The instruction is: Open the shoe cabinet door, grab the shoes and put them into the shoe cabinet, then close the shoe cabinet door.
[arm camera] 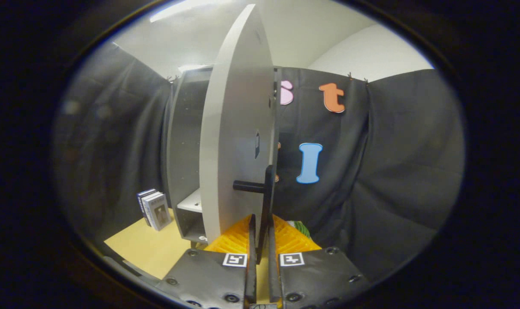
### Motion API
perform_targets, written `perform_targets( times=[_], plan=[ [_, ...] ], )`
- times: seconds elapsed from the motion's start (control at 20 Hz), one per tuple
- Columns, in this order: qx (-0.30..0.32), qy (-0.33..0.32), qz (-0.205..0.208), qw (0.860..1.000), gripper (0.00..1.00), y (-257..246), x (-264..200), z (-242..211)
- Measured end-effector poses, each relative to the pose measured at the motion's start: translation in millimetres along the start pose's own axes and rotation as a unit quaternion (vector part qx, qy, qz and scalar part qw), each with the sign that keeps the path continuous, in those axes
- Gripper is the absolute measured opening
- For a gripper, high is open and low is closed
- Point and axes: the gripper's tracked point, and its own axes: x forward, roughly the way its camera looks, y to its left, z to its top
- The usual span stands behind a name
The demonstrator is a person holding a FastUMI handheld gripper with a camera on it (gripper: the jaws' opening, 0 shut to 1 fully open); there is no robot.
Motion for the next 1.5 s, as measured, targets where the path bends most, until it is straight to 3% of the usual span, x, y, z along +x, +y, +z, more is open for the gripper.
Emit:
perform_targets(
  times=[0.35,0.5,0.7,1.0,1.3,1.5],
  plan=[
    [0.021,0.009,0.008,1.000,0.06,-55,7,-5],
    [0.034,0.017,0.039,0.999,0.06,-63,12,-7],
    [0.004,0.025,0.067,0.997,0.08,-63,14,-13],
    [-0.017,0.018,0.028,0.999,0.11,-71,-21,-16],
    [-0.013,-0.002,0.016,1.000,0.13,-40,-78,-16],
    [0.004,0.014,0.023,1.000,0.14,12,-77,-42]
  ],
)
